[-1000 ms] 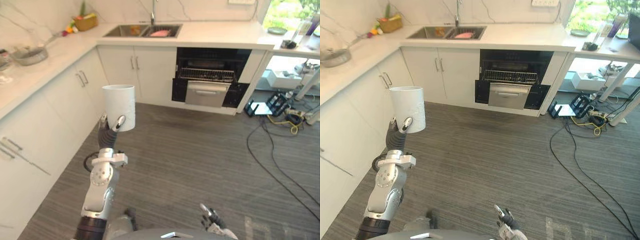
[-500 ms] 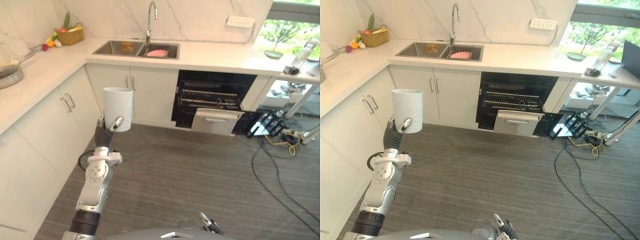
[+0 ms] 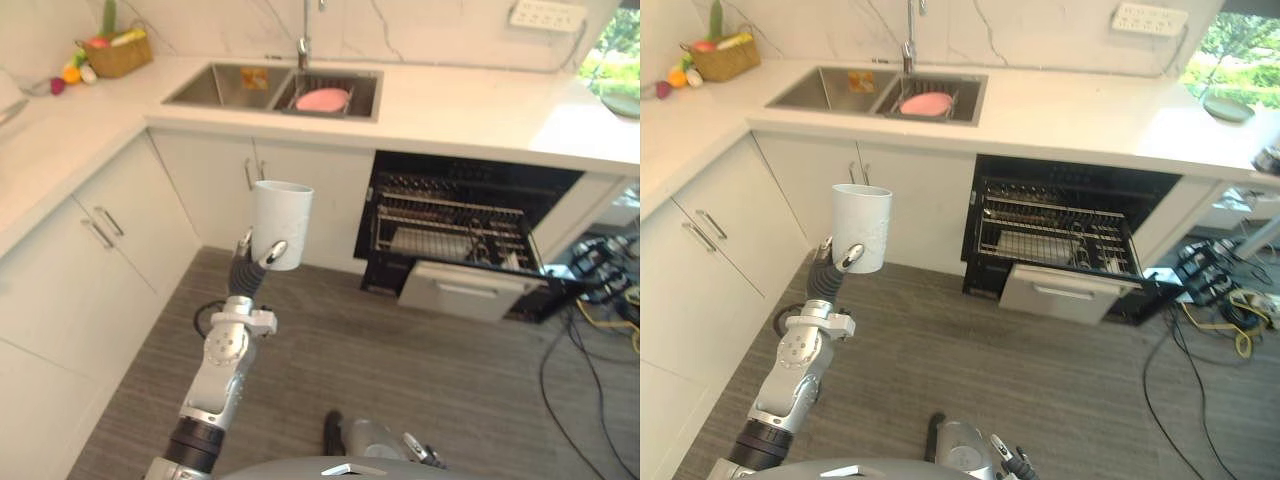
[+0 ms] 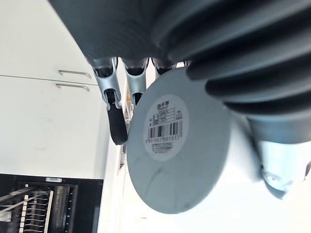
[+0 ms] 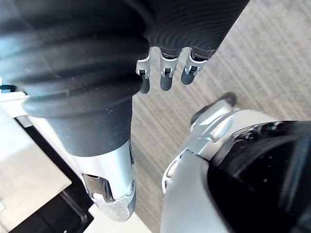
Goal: Walk over to the sink, pick up the cup, carry it to the dishwasher, place the cup inside the dishwasher, then close the dishwasher door
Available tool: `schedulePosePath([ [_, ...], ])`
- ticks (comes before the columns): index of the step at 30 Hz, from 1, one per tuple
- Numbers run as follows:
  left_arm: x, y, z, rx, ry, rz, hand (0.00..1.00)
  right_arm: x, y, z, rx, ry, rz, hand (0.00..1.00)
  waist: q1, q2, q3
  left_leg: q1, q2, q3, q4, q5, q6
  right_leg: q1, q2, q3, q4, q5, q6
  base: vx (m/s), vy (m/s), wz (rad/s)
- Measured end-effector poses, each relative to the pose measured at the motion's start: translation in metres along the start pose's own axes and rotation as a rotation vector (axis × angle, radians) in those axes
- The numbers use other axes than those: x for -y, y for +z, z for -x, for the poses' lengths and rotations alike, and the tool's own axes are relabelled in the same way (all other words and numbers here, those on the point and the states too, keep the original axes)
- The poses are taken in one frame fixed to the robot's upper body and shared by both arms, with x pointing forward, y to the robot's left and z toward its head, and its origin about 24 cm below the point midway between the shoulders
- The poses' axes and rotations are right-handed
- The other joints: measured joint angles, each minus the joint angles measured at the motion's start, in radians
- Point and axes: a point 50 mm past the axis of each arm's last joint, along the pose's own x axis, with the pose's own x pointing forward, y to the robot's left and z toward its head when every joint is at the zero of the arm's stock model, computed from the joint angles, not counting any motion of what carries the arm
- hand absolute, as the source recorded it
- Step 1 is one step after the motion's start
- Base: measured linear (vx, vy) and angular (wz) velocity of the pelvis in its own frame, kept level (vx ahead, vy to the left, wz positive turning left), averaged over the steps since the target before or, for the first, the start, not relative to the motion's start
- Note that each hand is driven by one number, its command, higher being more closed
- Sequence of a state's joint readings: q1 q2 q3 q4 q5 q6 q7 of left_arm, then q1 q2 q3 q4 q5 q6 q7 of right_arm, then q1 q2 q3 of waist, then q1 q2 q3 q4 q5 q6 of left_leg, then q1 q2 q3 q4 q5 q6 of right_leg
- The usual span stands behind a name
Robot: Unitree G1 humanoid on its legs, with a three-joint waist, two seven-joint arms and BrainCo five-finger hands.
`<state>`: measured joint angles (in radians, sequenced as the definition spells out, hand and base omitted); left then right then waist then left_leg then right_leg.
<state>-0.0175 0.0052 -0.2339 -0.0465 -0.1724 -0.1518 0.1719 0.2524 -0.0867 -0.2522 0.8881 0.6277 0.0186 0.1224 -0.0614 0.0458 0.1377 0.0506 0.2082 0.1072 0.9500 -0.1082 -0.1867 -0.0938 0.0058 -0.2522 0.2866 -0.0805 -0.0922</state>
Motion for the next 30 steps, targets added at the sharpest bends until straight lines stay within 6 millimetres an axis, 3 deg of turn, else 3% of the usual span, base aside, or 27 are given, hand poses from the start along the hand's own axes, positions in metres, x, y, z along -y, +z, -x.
schedulePosePath([
  [1,0.000,0.004,0.002,0.015,0.006,0.007,1.00,0.000,0.003,0.000,0.011,0.005,0.013,0.00,0.008,0.014,0.002,-0.053,0.022,-0.005,0.106,-0.009,0.013,0.035,0.021,0.016,-0.010,-0.013,-0.002,0.38,0.003,-0.57],
  [2,-0.006,0.008,0.004,0.028,0.023,0.010,1.00,-0.001,0.004,0.000,0.013,0.010,0.006,0.00,0.009,0.017,0.004,-0.125,0.052,0.010,0.168,-0.046,0.068,0.097,0.034,0.033,-0.027,-0.037,-0.006,0.42,0.002,-0.49],
  [3,-0.008,0.009,0.005,0.031,0.034,0.014,1.00,-0.003,0.003,-0.001,0.009,0.016,0.008,0.00,0.011,0.015,0.004,-0.146,0.059,0.021,0.155,-0.059,0.086,0.119,0.035,0.042,-0.034,-0.047,-0.006,0.38,0.007,-0.56],
  [5,-0.018,0.011,0.009,0.037,0.071,0.018,1.00,-0.004,0.003,-0.001,-0.001,0.027,0.023,0.00,0.037,0.007,0.000,-0.199,0.049,0.061,-0.097,-0.102,0.133,0.170,0.024,0.103,-0.073,-0.062,0.001,0.33,0.051,-0.73],
  [6,-0.020,0.012,0.009,0.040,0.076,0.012,1.00,-0.005,0.003,-0.002,-0.003,0.031,0.025,0.00,0.040,0.003,-0.003,-0.202,0.032,0.057,-0.207,-0.105,0.131,0.172,0.015,0.114,-0.084,-0.063,0.004,0.31,0.120,-0.70],
  [7,-0.025,0.013,0.009,0.043,0.085,-0.002,1.00,-0.007,0.002,-0.003,-0.014,0.039,0.042,0.00,0.043,-0.008,-0.007,-0.206,-0.008,0.042,-0.466,-0.082,0.121,0.173,-0.006,0.136,-0.105,-0.064,0.016,0.26,0.126,-0.44],
  [9,-0.026,0.013,0.009,0.042,0.088,-0.010,1.00,-0.003,-0.001,-0.003,-0.036,0.027,0.050,0.00,0.034,-0.009,-0.009,-0.208,-0.041,0.006,-0.773,-0.002,0.109,0.194,-0.023,0.161,-0.141,-0.065,0.042,0.38,0.194,-0.36],
  [10,-0.026,0.013,0.009,0.041,0.088,-0.009,1.00,0.000,-0.001,-0.003,-0.048,0.015,0.056,0.00,0.027,-0.005,-0.010,-0.220,-0.040,-0.002,-0.854,0.027,0.093,0.209,-0.030,0.172,-0.147,-0.081,0.075,0.43,0.228,-0.25],
  [11,-0.026,0.012,0.009,0.038,0.088,-0.010,1.00,0.004,-0.003,-0.003,-0.058,0.002,0.056,0.00,0.022,-0.003,-0.011,-0.227,-0.039,0.000,-0.867,0.031,0.090,0.222,-0.034,0.175,-0.146,-0.090,0.092,0.50,0.282,-0.25],
  [12,-0.028,0.006,0.009,0.016,0.088,-0.017,1.00,0.012,-0.006,-0.001,-0.076,-0.026,0.053,0.00,0.019,0.006,-0.011,-0.220,-0.040,0.007,-0.876,0.079,0.098,0.256,-0.044,0.191,-0.133,-0.114,0.129,0.55,0.332,-0.42],
  [13,-0.033,-0.001,0.011,-0.018,0.104,-0.029,1.00,0.018,-0.007,0.001,-0.086,-0.044,0.060,0.00,0.020,0.012,-0.020,-0.175,-0.043,0.029,-0.880,0.247,0.125,0.278,-0.058,0.219,-0.121,-0.145,0.158,0.57,0.342,-0.49],
  [14,-0.038,-0.003,0.011,-0.027,0.115,-0.043,1.00,0.017,-0.012,0.001,-0.101,-0.045,0.058,0.00,0.019,-0.006,-0.018,-0.167,-0.057,0.045,-0.869,0.254,0.150,0.284,-0.073,0.229,-0.116,-0.156,0.162,0.50,0.292,-0.49],
  [15,-0.051,-0.003,0.011,-0.036,0.145,-0.073,1.00,0.005,-0.015,-0.002,-0.115,-0.016,0.053,0.00,0.006,-0.042,-0.028,-0.180,-0.081,0.060,-0.823,0.227,0.160,0.271,-0.108,0.244,-0.111,-0.149,0.154,0.41,0.225,-0.36],
  [16,-0.060,0.001,0.010,-0.023,0.160,-0.095,1.00,-0.004,-0.012,-0.006,-0.108,0.004,0.049,0.00,0.003,-0.062,-0.020,-0.197,-0.090,0.063,-0.754,0.180,0.176,0.271,-0.123,0.258,-0.103,-0.142,0.157,0.37,0.185,-0.37],
  [17,-0.063,0.003,0.010,-0.020,0.164,-0.104,1.00,-0.006,-0.012,-0.007,-0.112,0.003,0.047,0.00,0.005,-0.065,-0.018,-0.198,-0.092,0.064,-0.723,0.153,0.179,0.272,-0.131,0.269,-0.100,-0.141,0.158,0.31,0.161,-0.35],
  [19,-0.066,0.005,0.010,-0.007,0.168,-0.108,1.00,-0.006,-0.008,-0.008,-0.103,0.002,0.054,0.00,0.004,-0.061,-0.013,-0.179,-0.112,0.061,-0.621,0.064,0.190,0.310,-0.162,0.289,-0.069,-0.145,0.161,0.28,0.159,-0.33],
  [20,-0.066,0.006,0.010,0.000,0.166,-0.104,1.00,-0.004,-0.007,-0.008,-0.102,-0.002,0.058,0.00,0.007,-0.052,-0.012,-0.174,-0.116,0.053,-0.598,0.043,0.186,0.311,-0.167,0.298,-0.052,-0.148,0.163,0.18,0.126,-0.41],
  [22,-0.058,0.006,0.008,0.010,0.136,-0.079,1.00,0.004,-0.001,-0.008,-0.084,-0.038,0.034,0.00,0.013,-0.035,-0.017,-0.169,-0.153,0.032,-0.554,-0.059,0.168,0.279,-0.206,0.304,0.045,-0.192,0.165,0.07,0.129,-0.40],
  [24,-0.052,0.005,0.008,0.006,0.110,-0.059,1.00,0.011,0.002,-0.006,-0.065,-0.073,-0.024,0.00,0.013,-0.026,-0.021,-0.140,-0.191,0.044,-0.570,-0.081,0.174,0.192,-0.245,0.302,0.226,-0.198,0.154,0.06,0.165,-0.48],
  [25,-0.053,0.006,0.007,0.011,0.105,-0.067,1.00,0.010,0.000,-0.006,-0.062,-0.072,-0.050,0.00,0.024,-0.047,-0.010,-0.088,-0.219,0.081,-0.615,-0.082,0.176,0.095,-0.291,0.295,0.414,-0.160,0.142,0.08,0.165,-0.69],
  [26,-0.054,0.006,0.007,0.009,0.106,-0.072,1.00,0.007,0.000,-0.007,-0.061,-0.064,-0.051,0.00,0.027,-0.058,-0.005,-0.061,-0.235,0.093,-0.641,-0.082,0.176,0.054,-0.316,0.284,0.493,-0.121,0.120,0.06,0.168,-0.63],
  [27,-0.054,0.003,0.008,-0.003,0.109,-0.075,1.00,0.009,-0.006,-0.005,-0.073,-0.070,-0.047,0.00,0.024,-0.069,-0.004,-0.016,-0.258,0.092,-0.695,-0.082,0.177,0.018,-0.337,0.275,0.568,-0.044,0.089,0.07,0.145,-0.36],
  [28,-0.054,0.001,0.010,-0.015,0.112,-0.080,1.00,0.009,-0.012,-0.003,-0.087,-0.071,-0.038,0.00,0.016,-0.071,-0.006,0.032,-0.276,0.086,-0.753,-0.082,0.177,-0.006,-0.343,0.280,0.602,0.046,0.081,0.25,0.215,-0.25],
  [29,-0.053,0.003,0.010,-0.005,0.114,-0.081,1.00,0.013,-0.012,-0.001,-0.071,-0.079,-0.037,0.00,-0.003,-0.050,-0.006,0.055,-0.248,0.079,-0.755,-0.084,0.208,-0.058,-0.335,0.248,0.668,0.125,0.105,0.24,0.163,-0.24],
  [30,-0.056,0.003,0.011,-0.003,0.124,-0.085,1.00,0.009,-0.013,-0.002,-0.068,-0.071,-0.043,0.00,-0.002,-0.046,-0.001,0.059,-0.241,0.085,-0.749,-0.074,0.218,-0.077,-0.338,0.235,0.680,0.060,0.111,0.22,0.140,-0.38],
])
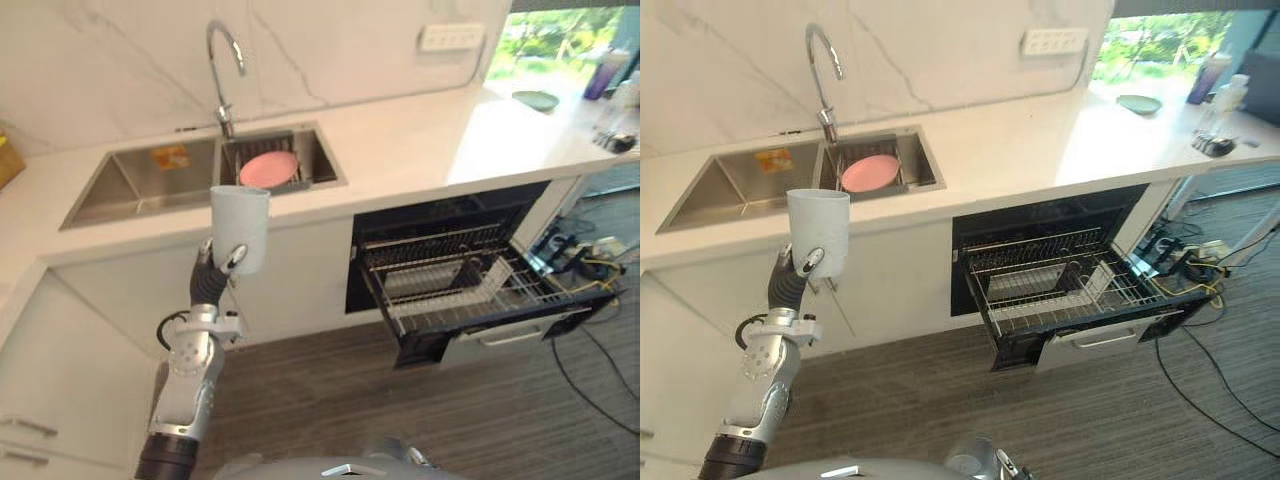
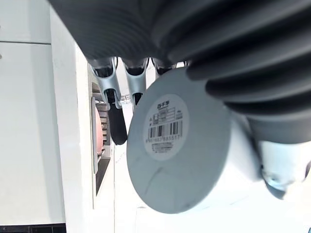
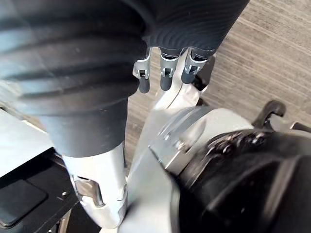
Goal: Walk over to the sink, pick up the cup, carry it to the dishwasher, place the cup inside the dishwasher, then close the dishwasher door
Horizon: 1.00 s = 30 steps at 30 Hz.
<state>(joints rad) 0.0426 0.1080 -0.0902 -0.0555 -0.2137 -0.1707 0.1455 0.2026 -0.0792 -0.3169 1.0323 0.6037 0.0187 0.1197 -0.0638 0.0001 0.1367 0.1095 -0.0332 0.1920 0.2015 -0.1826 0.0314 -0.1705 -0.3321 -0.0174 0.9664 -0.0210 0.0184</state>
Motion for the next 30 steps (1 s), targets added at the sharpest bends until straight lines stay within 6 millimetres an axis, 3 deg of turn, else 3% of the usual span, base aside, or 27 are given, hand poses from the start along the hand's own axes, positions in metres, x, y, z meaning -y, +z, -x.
schedulePosePath([
  [1,-0.003,-0.001,0.001,-0.006,0.014,-0.001,1.00,-0.003,-0.003,0.000,-0.003,0.006,-0.013,0.00,0.003,-0.018,0.002,0.013,0.010,0.010,0.003,-0.010,0.004,-0.012,0.005,-0.045,-0.029,-0.088,-0.003,0.14,0.042,-0.49],
  [2,-0.005,-0.004,0.001,-0.019,0.020,-0.003,1.00,-0.005,-0.011,0.001,-0.015,0.008,-0.026,0.00,0.002,-0.019,-0.004,0.021,0.043,0.021,0.002,-0.027,-0.008,-0.018,0.045,-0.131,-0.190,-0.184,0.010,0.16,0.016,-0.42],
  [3,-0.005,-0.005,0.002,-0.025,0.017,-0.005,1.00,-0.005,-0.012,0.001,-0.016,0.008,-0.028,0.00,0.005,-0.017,-0.004,0.015,0.059,0.026,0.001,-0.033,-0.013,-0.020,0.074,-0.145,-0.282,-0.194,0.023,0.20,-0.006,-0.23],
  [4,-0.006,-0.008,0.003,-0.038,0.017,-0.012,1.00,-0.004,-0.014,0.002,-0.023,0.007,-0.021,0.00,0.003,-0.016,-0.005,0.016,0.079,0.029,-0.007,-0.039,-0.024,-0.017,0.124,-0.158,-0.478,-0.165,0.048,0.14,-0.021,-0.08],
  [6,-0.005,-0.010,0.004,-0.047,0.030,-0.007,1.00,0.001,-0.020,0.004,-0.050,-0.003,-0.011,0.00,0.002,-0.021,-0.006,0.036,0.084,0.031,-0.010,-0.051,-0.045,-0.021,0.161,-0.156,-0.672,-0.074,0.045,0.32,-0.086,0.01],
  [8,-0.008,-0.012,0.007,-0.056,0.061,-0.012,1.00,0.007,-0.025,0.006,-0.078,-0.016,-0.007,0.00,-0.010,-0.023,-0.007,0.071,0.083,0.023,-0.007,-0.078,-0.063,-0.001,0.182,-0.147,-0.715,0.058,0.034,0.42,-0.163,0.15],
  [10,-0.001,-0.015,0.008,-0.075,0.069,0.010,1.00,0.018,-0.014,0.007,-0.077,-0.039,0.073,0.00,-0.019,0.037,-0.036,0.080,0.133,-0.003,0.005,-0.084,-0.084,0.006,0.217,-0.187,-0.672,-0.008,0.032,0.42,-0.182,0.23],
  [11,0.001,-0.014,0.008,-0.072,0.063,0.013,1.00,0.017,-0.011,0.006,-0.070,-0.037,0.076,0.00,-0.019,0.043,-0.036,0.063,0.142,-0.007,0.036,-0.081,-0.089,0.008,0.219,-0.192,-0.669,-0.020,0.030,0.39,-0.203,0.21],
  [13,0.006,-0.016,0.008,-0.088,0.052,0.031,1.00,0.015,-0.004,0.004,-0.053,-0.029,0.086,0.00,-0.013,0.054,-0.033,-0.032,0.183,-0.031,0.291,-0.058,-0.120,0.063,0.242,-0.202,-0.685,-0.060,0.013,0.41,-0.279,0.09],
  [14,0.008,-0.017,0.008,-0.097,0.052,0.038,1.00,0.016,-0.001,0.004,-0.048,-0.032,0.091,0.00,-0.008,0.059,-0.030,-0.059,0.204,-0.032,0.390,-0.036,-0.119,0.092,0.258,-0.201,-0.699,-0.068,0.005,0.40,-0.220,-0.20],
  [15,0.009,-0.019,0.009,-0.110,0.051,0.043,1.00,0.017,0.001,0.004,-0.044,-0.034,0.090,0.00,0.007,0.049,-0.015,-0.118,0.242,-0.038,0.563,0.004,-0.110,0.153,0.272,-0.192,-0.727,-0.082,-0.007,0.28,-0.107,-0.44],
  [16,0.010,-0.019,0.009,-0.112,0.045,0.042,1.00,0.015,0.002,0.003,-0.036,-0.029,0.071,0.00,0.020,0.050,-0.016,-0.153,0.251,-0.044,0.629,-0.050,-0.106,0.196,0.276,-0.177,-0.744,-0.096,-0.013,0.27,-0.091,-0.51],
  [18,0.010,-0.018,0.009,-0.107,0.035,0.042,1.00,0.013,0.011,0.002,-0.013,-0.024,0.074,0.00,0.025,0.055,-0.019,-0.180,0.234,-0.027,0.538,-0.104,-0.096,0.235,0.269,-0.145,-0.782,-0.097,-0.009,0.22,-0.043,-0.59],
  [19,0.010,-0.017,0.009,-0.103,0.027,0.043,1.00,0.008,0.016,-0.001,0.000,-0.010,0.079,0.00,0.026,0.054,-0.019,-0.183,0.207,-0.034,0.377,-0.111,-0.096,0.248,0.259,-0.121,-0.803,-0.093,-0.002,0.21,0.017,-0.59],
  [20,0.010,-0.017,0.009,-0.100,0.024,0.044,1.00,0.005,0.018,-0.002,0.006,-0.005,0.081,0.00,0.023,0.055,-0.019,-0.181,0.191,-0.054,0.281,-0.100,-0.099,0.254,0.254,-0.112,-0.810,-0.092,0.005,0.23,0.085,-0.49],
  [22,0.012,-0.017,0.009,-0.094,0.008,0.048,1.00,0.002,0.021,-0.003,0.018,-0.007,0.080,0.00,0.023,0.059,-0.016,-0.185,0.154,-0.181,0.034,-0.007,-0.102,0.260,0.246,-0.067,-0.815,-0.103,0.037,0.25,0.164,-0.52],
  [24,0.011,-0.017,0.011,-0.082,-0.017,0.044,1.00,0.008,0.027,-0.002,0.050,-0.037,0.094,0.00,0.029,0.061,-0.014,-0.162,0.143,-0.185,0.030,0.113,-0.122,0.262,0.242,-0.018,-0.800,-0.128,0.072,0.22,0.224,-0.71],
  [28,0.014,-0.008,0.007,-0.012,-0.086,0.020,1.00,0.007,0.032,-0.002,0.091,-0.061,0.108,0.00,0.018,0.000,-0.010,-0.124,0.097,-0.092,0.022,0.079,-0.092,0.247,0.177,0.005,-0.792,-0.130,0.087,0.17,0.194,-0.59],
  [30,0.021,-0.008,0.006,-0.007,-0.134,0.017,1.00,0.010,0.035,-0.001,0.118,-0.092,0.110,0.00,0.001,-0.002,-0.011,-0.099,0.081,-0.053,0.018,0.067,-0.080,0.247,0.158,0.005,-0.788,-0.126,0.096,0.13,0.120,-0.47],
])
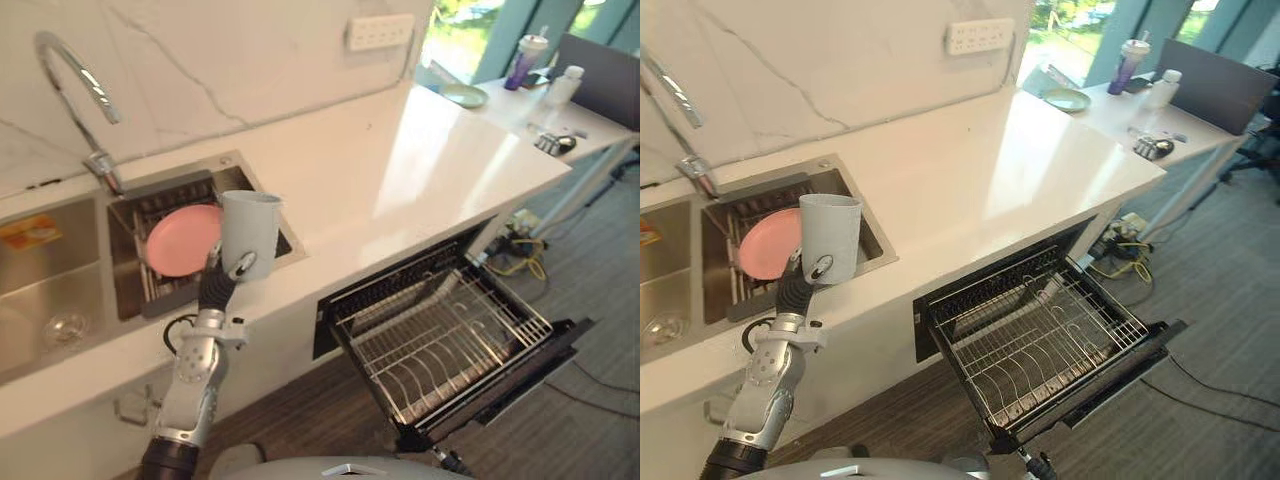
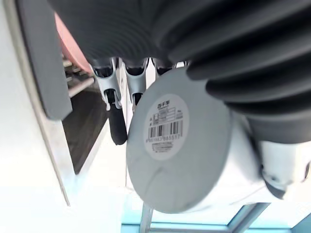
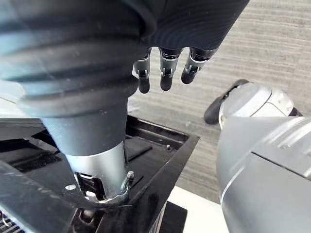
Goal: Walk over to the sink, pick up the cup, carry it to the dishwasher, place the cup inside the dishwasher, then close the dishwasher door
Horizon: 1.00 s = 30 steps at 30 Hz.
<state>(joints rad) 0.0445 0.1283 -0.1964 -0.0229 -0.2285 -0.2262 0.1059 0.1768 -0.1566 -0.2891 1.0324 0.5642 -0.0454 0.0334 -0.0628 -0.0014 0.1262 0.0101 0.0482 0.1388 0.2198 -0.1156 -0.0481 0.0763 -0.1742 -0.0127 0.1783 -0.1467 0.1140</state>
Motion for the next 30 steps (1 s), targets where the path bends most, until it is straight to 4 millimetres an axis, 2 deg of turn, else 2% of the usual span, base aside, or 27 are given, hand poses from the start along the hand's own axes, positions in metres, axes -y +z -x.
schedulePosePath([
  [4,0.019,0.007,-0.009,0.050,-0.129,-0.039,1.00,0.009,0.003,0.002,0.050,-0.075,-0.072,0.00,-0.019,0.019,-0.009,0.034,-0.006,0.049,-0.039,-0.007,0.009,-0.003,-0.007,0.003,-0.033,0.039,0.008,0.07,0.074,-0.38],
  [8,0.033,0.006,-0.016,0.050,-0.199,-0.051,1.00,0.020,0.004,0.007,0.116,-0.161,-0.194,0.00,-0.039,0.016,-0.012,0.044,0.001,0.102,-0.059,-0.021,0.013,-0.035,0.002,0.038,-0.042,0.058,0.002,-0.02,0.031,-0.48],
  [11,0.039,0.008,-0.018,0.060,-0.222,-0.047,1.00,0.036,0.019,0.017,0.248,-0.213,-0.266,0.00,-0.060,0.008,-0.008,0.046,0.009,0.136,-0.050,-0.051,0.014,-0.060,0.011,0.060,-0.027,0.071,0.001,-0.03,0.031,-0.56],
  [14,0.044,0.014,-0.023,0.089,-0.207,-0.029,1.00,0.029,0.055,0.030,0.463,-0.148,-0.286,0.00,-0.061,0.011,-0.011,0.057,0.046,0.184,-0.032,-0.080,0.022,-0.098,0.048,0.054,-0.010,0.127,-0.019,-0.05,0.019,-0.82],
  [15,0.043,0.017,-0.024,0.103,-0.186,-0.028,1.00,0.017,0.074,0.036,0.558,-0.090,-0.297,0.00,-0.059,0.008,-0.012,0.063,0.059,0.207,-0.034,-0.086,0.025,-0.112,0.068,0.041,-0.006,0.153,-0.024,-0.10,0.029,-0.80],
  [16,0.042,0.019,-0.025,0.110,-0.177,-0.028,1.00,0.010,0.084,0.040,0.608,-0.057,-0.304,0.00,-0.060,0.004,-0.015,0.066,0.067,0.223,-0.035,-0.089,0.026,-0.119,0.075,0.026,-0.007,0.166,-0.029,-0.11,0.035,-0.94],
  [17,0.041,0.026,-0.026,0.140,-0.155,-0.031,1.00,-0.005,0.106,0.051,0.713,0.020,-0.307,0.00,-0.060,-0.001,-0.018,0.076,0.073,0.250,-0.044,-0.090,0.027,-0.130,0.082,-0.010,-0.019,0.190,-0.033,-0.09,0.023,-0.87],
  [18,0.040,0.034,-0.026,0.176,-0.131,-0.032,1.00,-0.018,0.125,0.062,0.804,0.097,-0.306,0.00,-0.055,-0.018,-0.020,0.080,0.076,0.277,-0.056,-0.090,0.030,-0.145,0.087,-0.047,-0.035,0.212,-0.037,-0.05,0.007,-0.82],
  [19,0.040,0.037,-0.026,0.193,-0.117,-0.036,1.00,-0.024,0.134,0.068,0.845,0.138,-0.302,0.00,-0.054,-0.024,-0.021,0.078,0.077,0.283,-0.060,-0.089,0.031,-0.151,0.090,-0.060,-0.042,0.222,-0.037,-0.05,-0.016,-0.67],
  [21,0.030,0.044,-0.028,0.231,-0.028,-0.051,1.00,-0.043,0.165,0.097,1.026,0.316,-0.245,0.00,-0.057,-0.038,-0.022,0.074,0.079,0.301,-0.067,-0.079,0.029,-0.160,0.104,-0.091,-0.080,0.254,-0.039,-0.02,-0.049,-0.43],
  [23,0.019,0.047,-0.029,0.249,0.066,-0.067,1.00,-0.062,0.183,0.126,1.143,0.514,-0.192,0.00,-0.058,-0.039,-0.022,0.079,0.077,0.308,-0.065,-0.061,0.014,-0.139,0.108,-0.110,-0.125,0.259,-0.041,0.01,-0.081,-0.23],
  [24,0.017,0.048,-0.029,0.263,0.094,-0.072,1.00,-0.068,0.187,0.134,1.168,0.578,-0.174,0.00,-0.058,-0.039,-0.022,0.078,0.077,0.311,-0.065,-0.060,0.012,-0.138,0.108,-0.109,-0.132,0.259,-0.041,0.00,-0.071,-0.18],
  [25,0.011,0.051,-0.029,0.290,0.160,-0.083,1.00,-0.085,0.194,0.146,1.192,0.721,-0.136,0.00,-0.057,-0.039,-0.021,0.077,0.077,0.322,-0.066,-0.059,0.010,-0.141,0.110,-0.108,-0.138,0.259,-0.041,-0.01,-0.048,-0.18],
  [26,0.009,0.052,-0.029,0.299,0.192,-0.088,1.00,-0.094,0.197,0.151,1.197,0.790,-0.117,0.00,-0.055,-0.040,-0.021,0.079,0.077,0.327,-0.066,-0.059,0.009,-0.142,0.111,-0.108,-0.142,0.259,-0.042,-0.02,-0.060,-0.20],
  [28,0.002,0.050,-0.029,0.316,0.320,-0.131,1.00,-0.128,0.203,0.170,1.186,1.036,-0.033,0.00,-0.051,-0.039,-0.019,0.091,0.076,0.330,-0.065,-0.060,0.006,-0.114,0.114,-0.110,-0.180,0.275,-0.040,-0.03,-0.048,-0.08],
  [30,0.003,0.046,-0.030,0.325,0.396,-0.186,1.00,-0.148,0.202,0.179,1.140,1.191,0.002,0.00,-0.046,-0.039,-0.019,0.100,0.076,0.330,-0.066,-0.065,-0.001,-0.089,0.118,-0.110,-0.213,0.295,-0.036,-0.05,-0.025,0.01],
])
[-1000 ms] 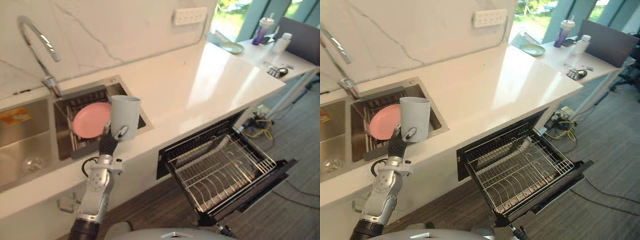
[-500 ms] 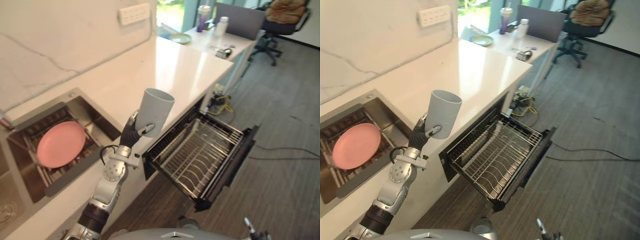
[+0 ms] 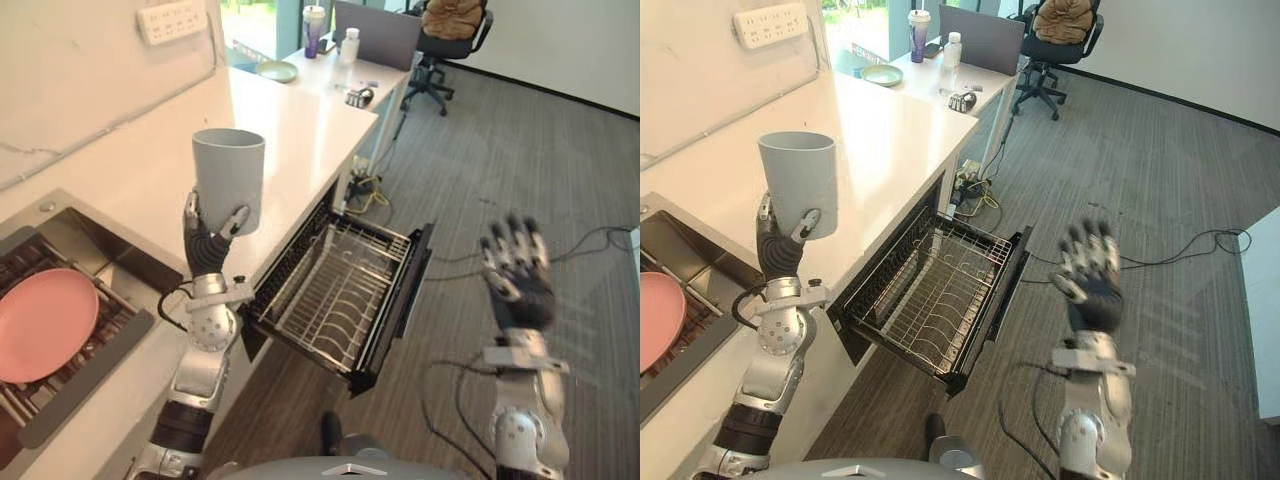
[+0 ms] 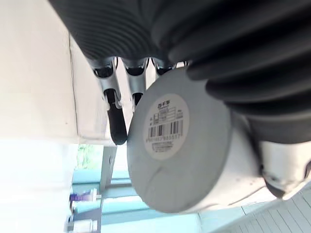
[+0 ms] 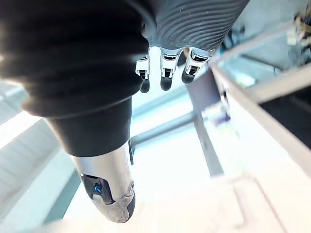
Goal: Walk over to the sink, pick up the cup, carry it to the dishwasher, place the cup inside the dishwasher, then close the dishwasher door
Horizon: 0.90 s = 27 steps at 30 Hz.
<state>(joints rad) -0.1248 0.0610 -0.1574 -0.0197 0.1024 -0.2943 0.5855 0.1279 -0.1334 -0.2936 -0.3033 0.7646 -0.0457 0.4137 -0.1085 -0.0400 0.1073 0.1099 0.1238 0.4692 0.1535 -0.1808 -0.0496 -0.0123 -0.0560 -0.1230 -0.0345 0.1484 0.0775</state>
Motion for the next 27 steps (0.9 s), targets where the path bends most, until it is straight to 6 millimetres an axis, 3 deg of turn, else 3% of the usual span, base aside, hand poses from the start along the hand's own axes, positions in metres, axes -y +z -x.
schedulePosePath([
  [3,-0.001,-0.001,0.003,0.048,0.101,-0.096,1.00,-0.022,-0.014,-0.015,-0.054,0.139,-0.136,0.00,0.007,0.000,0.000,-0.002,-0.008,-0.002,-0.003,-0.005,0.013,0.013,-0.001,-0.001,-0.028,0.021,0.008,-0.07,0.000,-0.03],
  [9,0.008,-0.005,0.013,0.170,0.153,-0.335,1.00,-0.057,-0.041,-0.021,-0.181,0.253,-0.384,0.00,0.028,0.003,-0.001,0.014,-0.039,-0.010,-0.066,0.028,0.022,0.010,-0.022,-0.017,-0.029,0.021,0.008,-0.05,0.022,0.04],
  [17,0.024,-0.002,0.020,0.328,0.181,-0.525,1.00,-0.069,-0.051,-0.028,-0.227,0.179,-0.469,0.00,0.034,0.009,-0.005,0.017,-0.067,-0.052,-0.104,0.079,0.032,0.014,-0.048,-0.077,-0.029,0.023,0.010,-0.03,0.020,0.17],
  [27,0.047,0.003,0.035,0.405,0.113,-0.544,1.00,-0.096,-0.061,-0.043,-0.279,0.131,-0.583,0.00,0.047,0.026,-0.024,0.052,-0.091,-0.057,-0.193,0.098,0.055,0.024,-0.058,-0.080,-0.028,0.028,0.010,-0.07,0.011,0.04],
])
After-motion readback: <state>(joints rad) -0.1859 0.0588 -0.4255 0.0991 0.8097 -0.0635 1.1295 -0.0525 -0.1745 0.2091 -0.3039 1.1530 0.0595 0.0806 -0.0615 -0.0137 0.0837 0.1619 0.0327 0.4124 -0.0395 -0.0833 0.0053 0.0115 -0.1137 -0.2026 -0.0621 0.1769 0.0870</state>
